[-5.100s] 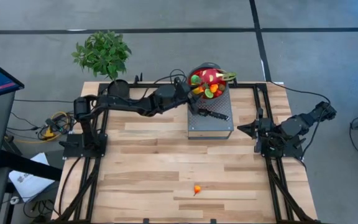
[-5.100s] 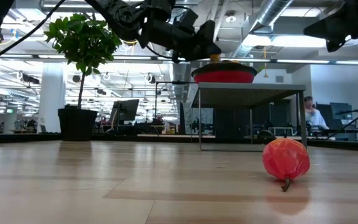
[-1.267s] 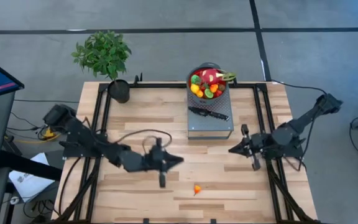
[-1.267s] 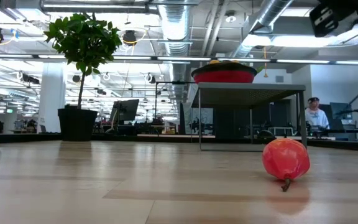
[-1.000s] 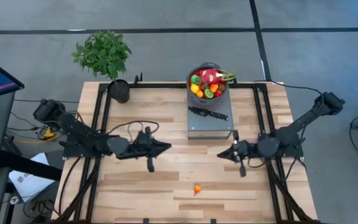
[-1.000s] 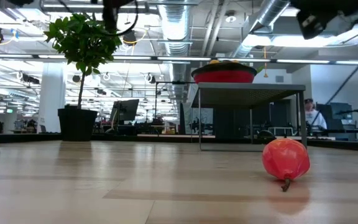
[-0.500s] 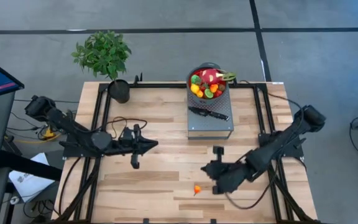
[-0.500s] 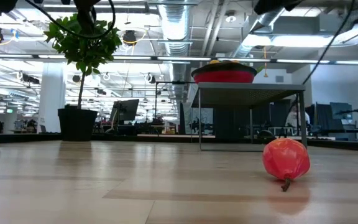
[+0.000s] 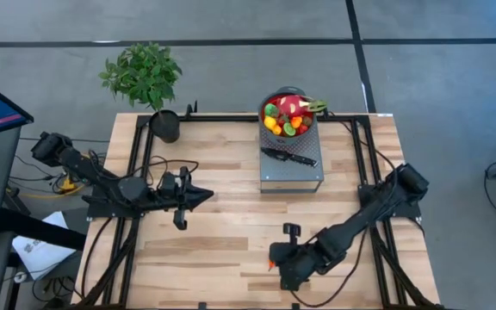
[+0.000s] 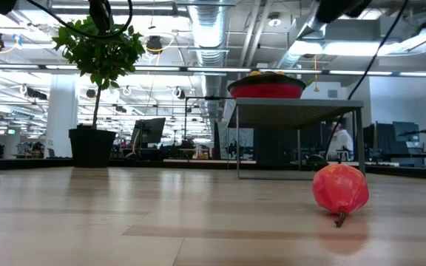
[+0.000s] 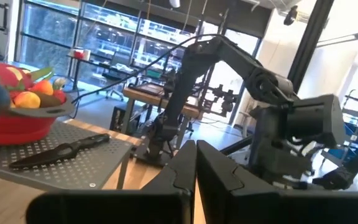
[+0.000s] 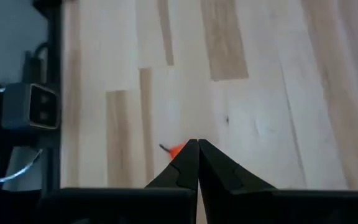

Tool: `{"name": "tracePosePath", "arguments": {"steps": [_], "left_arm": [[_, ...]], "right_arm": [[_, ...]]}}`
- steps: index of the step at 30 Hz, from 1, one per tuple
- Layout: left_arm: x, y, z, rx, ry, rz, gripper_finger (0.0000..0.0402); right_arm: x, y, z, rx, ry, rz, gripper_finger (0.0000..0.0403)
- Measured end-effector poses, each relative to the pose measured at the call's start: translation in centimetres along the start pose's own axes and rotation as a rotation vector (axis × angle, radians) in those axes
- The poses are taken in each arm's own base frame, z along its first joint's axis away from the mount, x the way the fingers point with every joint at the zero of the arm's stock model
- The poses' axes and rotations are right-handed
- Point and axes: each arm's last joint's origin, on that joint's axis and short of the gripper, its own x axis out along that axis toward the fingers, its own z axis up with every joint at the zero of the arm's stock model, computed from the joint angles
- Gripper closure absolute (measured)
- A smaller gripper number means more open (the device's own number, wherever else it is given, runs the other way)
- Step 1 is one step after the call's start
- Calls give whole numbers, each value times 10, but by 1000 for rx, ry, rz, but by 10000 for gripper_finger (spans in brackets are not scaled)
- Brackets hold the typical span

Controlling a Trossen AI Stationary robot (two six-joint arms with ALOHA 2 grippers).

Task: Pick & Place Fruit
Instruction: Put the yellow pear into the red colander on the shelf

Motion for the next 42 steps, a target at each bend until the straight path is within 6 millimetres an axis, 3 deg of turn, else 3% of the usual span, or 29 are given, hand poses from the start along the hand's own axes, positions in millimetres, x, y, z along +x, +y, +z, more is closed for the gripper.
{"name": "tracePosePath", "arguments": {"steps": [4, 7, 15, 19, 28, 32, 39, 42], "left_arm": [[0, 0, 0, 2, 1, 0, 396], [0, 0, -1, 5, 7, 1, 396], [0, 0, -2, 15, 23, 4, 396], [0, 0, -3, 17, 27, 4, 396], [0, 1, -3, 67, 30, 4, 396], [0, 1, -3, 69, 31, 4, 396], [0, 1, -3, 77, 32, 5, 396], [0, 1, -3, 80, 32, 6, 396]], "right_arm": [[17, -3, 0, 81, 40, -19, 398], [26, -7, 0, 144, 70, -30, 368], [29, -12, 2, 220, 88, -36, 209], [32, -18, 5, 495, 119, -36, 155], [38, -22, -2, 918, 147, -68, 163], [46, -18, -5, 1004, 144, -79, 172], [84, -5, -13, 1039, 144, -64, 182], [91, -3, -14, 1087, 148, -56, 188]]}}
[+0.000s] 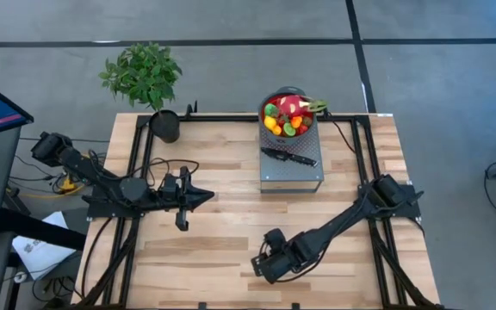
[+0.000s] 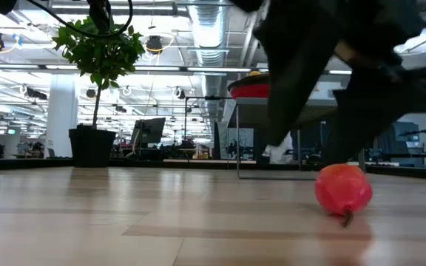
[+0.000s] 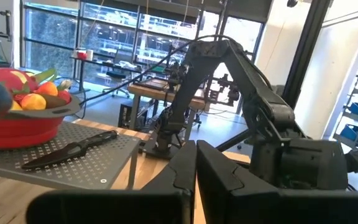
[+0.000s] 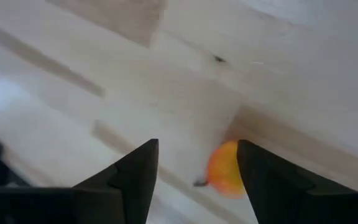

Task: Pick & Place Fruit
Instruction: Put the yellow pear into the red colander on the shelf

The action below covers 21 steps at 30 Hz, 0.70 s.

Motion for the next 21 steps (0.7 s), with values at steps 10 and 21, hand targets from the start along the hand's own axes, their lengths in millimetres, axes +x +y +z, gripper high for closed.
{"name": "tracePosePath", "arguments": {"steps": [10, 21], "left_arm": [[0, 0, 0, 0, -1, 6, 396], [0, 0, 0, 0, -1, 6, 396]], "right_arm": [[11, -7, -7, 50, 46, -63, 213], [12, -16, 10, -103, 31, -183, 214]]}}
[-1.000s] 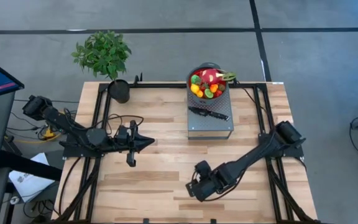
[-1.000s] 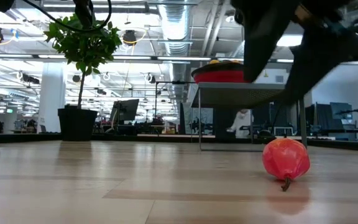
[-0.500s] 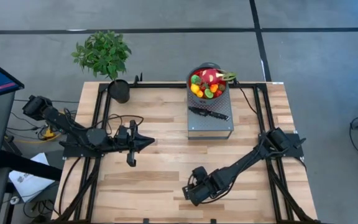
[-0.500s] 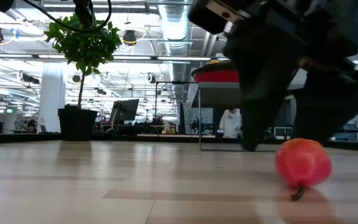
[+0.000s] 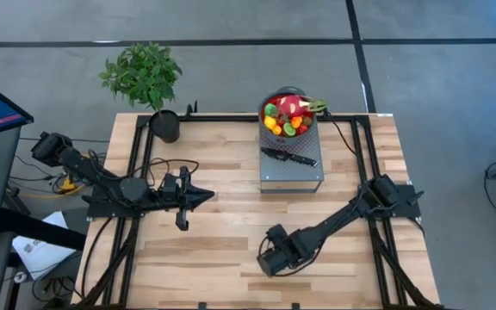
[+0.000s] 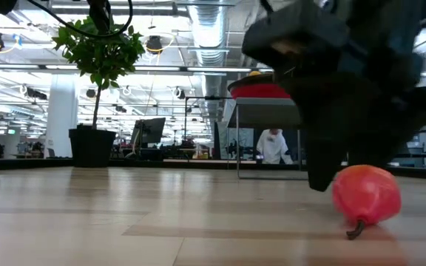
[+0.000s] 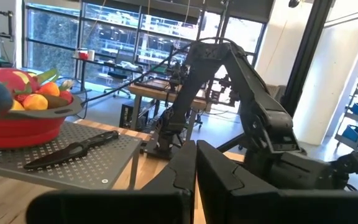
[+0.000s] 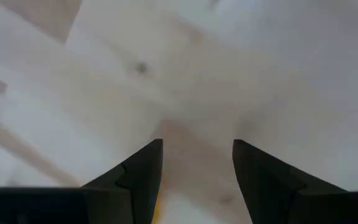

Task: Pick & Place Fruit
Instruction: Put the yellow pear into the red colander on the shelf

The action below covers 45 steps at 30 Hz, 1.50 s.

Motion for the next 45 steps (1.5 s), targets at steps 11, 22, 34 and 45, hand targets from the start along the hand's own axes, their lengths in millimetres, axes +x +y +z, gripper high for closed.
{"name": "tracePosePath", "arguments": {"steps": [11, 22, 34, 45], "left_arm": [[0, 0, 0, 0, 0, 0, 396], [0, 0, 0, -2, -3, 0, 396], [0, 0, 2, -20, -15, -2, 396], [0, 0, 2, -18, -15, -2, 396]], "right_arm": [[-57, -7, 54, -483, -47, 92, 244], [-86, 3, 73, -974, -162, 302, 275], [-76, 5, 94, -1241, -255, 262, 282], [-77, 9, 65, -1512, -180, 367, 279]]}}
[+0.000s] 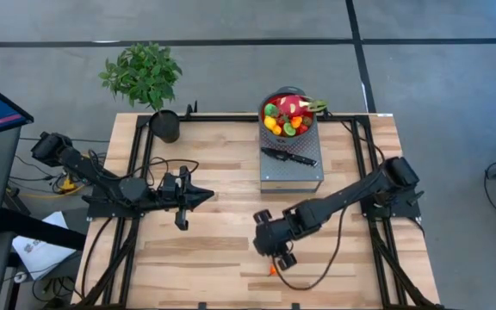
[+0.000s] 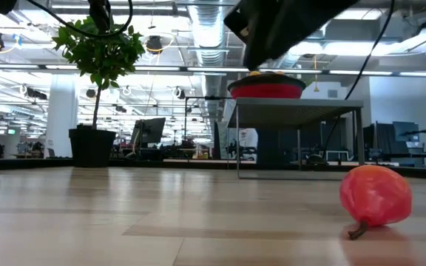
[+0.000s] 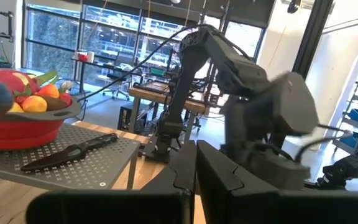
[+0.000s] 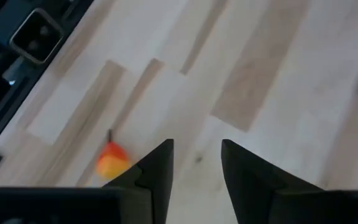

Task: Pick & Place Fruit
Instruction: Put the yellow pear into the red colander on the shelf

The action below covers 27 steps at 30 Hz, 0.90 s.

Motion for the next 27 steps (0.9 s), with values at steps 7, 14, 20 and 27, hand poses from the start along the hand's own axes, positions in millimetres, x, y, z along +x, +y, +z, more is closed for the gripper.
{"name": "tracePosePath", "arguments": {"steps": [7, 14, 20, 27], "left_arm": [[0, 0, 0, 0, 0, 0, 396], [0, 0, 0, 0, 0, 0, 396], [0, 0, 0, 1, 1, 0, 396], [0, 0, 0, 1, 2, 0, 396]], "right_arm": [[9, 27, -1, -51, 25, 12, 200], [8, 44, 0, 13, 20, 33, 139], [34, 47, -5, 49, 71, 36, 144], [66, 51, -23, 61, 211, 38, 148]]}}
